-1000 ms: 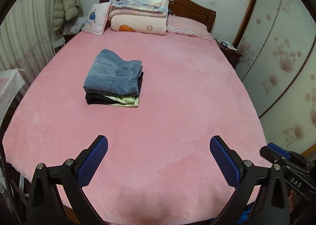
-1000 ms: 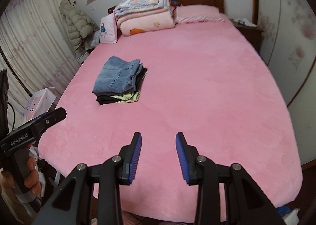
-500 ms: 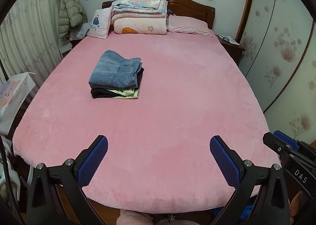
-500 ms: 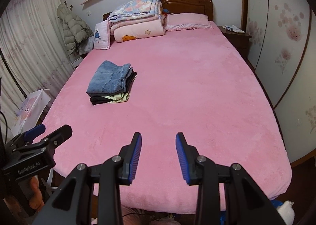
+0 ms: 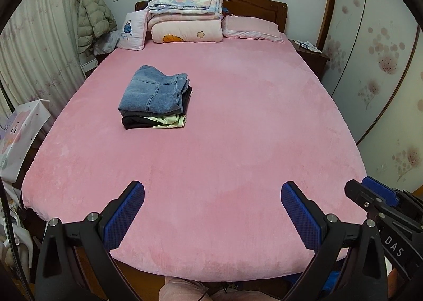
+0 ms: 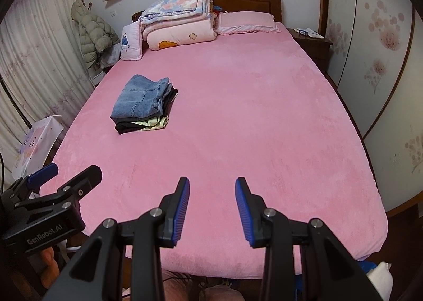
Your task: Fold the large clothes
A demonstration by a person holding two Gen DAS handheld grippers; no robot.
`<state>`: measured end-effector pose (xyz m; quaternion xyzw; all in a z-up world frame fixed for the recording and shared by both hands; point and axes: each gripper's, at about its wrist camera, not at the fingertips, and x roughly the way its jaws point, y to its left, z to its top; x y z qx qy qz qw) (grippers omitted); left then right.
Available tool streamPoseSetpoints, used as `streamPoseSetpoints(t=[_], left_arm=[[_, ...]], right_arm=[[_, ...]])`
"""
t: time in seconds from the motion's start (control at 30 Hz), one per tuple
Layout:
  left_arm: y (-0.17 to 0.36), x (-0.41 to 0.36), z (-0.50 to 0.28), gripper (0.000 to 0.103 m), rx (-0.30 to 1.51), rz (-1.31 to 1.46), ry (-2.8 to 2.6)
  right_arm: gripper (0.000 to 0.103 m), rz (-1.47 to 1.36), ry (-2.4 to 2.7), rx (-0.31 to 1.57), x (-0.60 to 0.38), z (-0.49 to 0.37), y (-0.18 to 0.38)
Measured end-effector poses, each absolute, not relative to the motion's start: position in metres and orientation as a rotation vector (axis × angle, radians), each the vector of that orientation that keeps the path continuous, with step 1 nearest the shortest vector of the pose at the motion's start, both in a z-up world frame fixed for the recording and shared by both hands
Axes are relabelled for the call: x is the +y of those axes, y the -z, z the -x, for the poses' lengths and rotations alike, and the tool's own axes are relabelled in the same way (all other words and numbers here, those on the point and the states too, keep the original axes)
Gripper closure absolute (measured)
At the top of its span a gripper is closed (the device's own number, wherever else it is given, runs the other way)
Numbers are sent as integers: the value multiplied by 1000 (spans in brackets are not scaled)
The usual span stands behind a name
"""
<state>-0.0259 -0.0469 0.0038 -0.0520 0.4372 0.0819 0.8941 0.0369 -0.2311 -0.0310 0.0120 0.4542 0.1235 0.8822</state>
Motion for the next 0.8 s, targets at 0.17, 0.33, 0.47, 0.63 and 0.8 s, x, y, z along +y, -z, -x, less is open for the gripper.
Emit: streamPoseSetpoints(t=[0.17, 0.33, 0.47, 0.63, 0.8], left_arm=[[-6, -51, 23, 0, 900, 99, -167], [-6, -50, 19, 0, 894, 94, -167], [-7, -48, 18, 0, 888, 89, -166], [-5, -52, 15, 0, 891, 69, -158], [-5, -54, 14, 0, 898, 50, -149]], right_arm=[[67, -21, -264, 945, -230, -41, 30], [67, 9, -275, 938, -226, -43, 29], [67, 15, -276, 933, -225, -47, 27], [67, 11, -270, 939, -225, -50, 28], [67, 18, -266, 946, -223, -54, 29]])
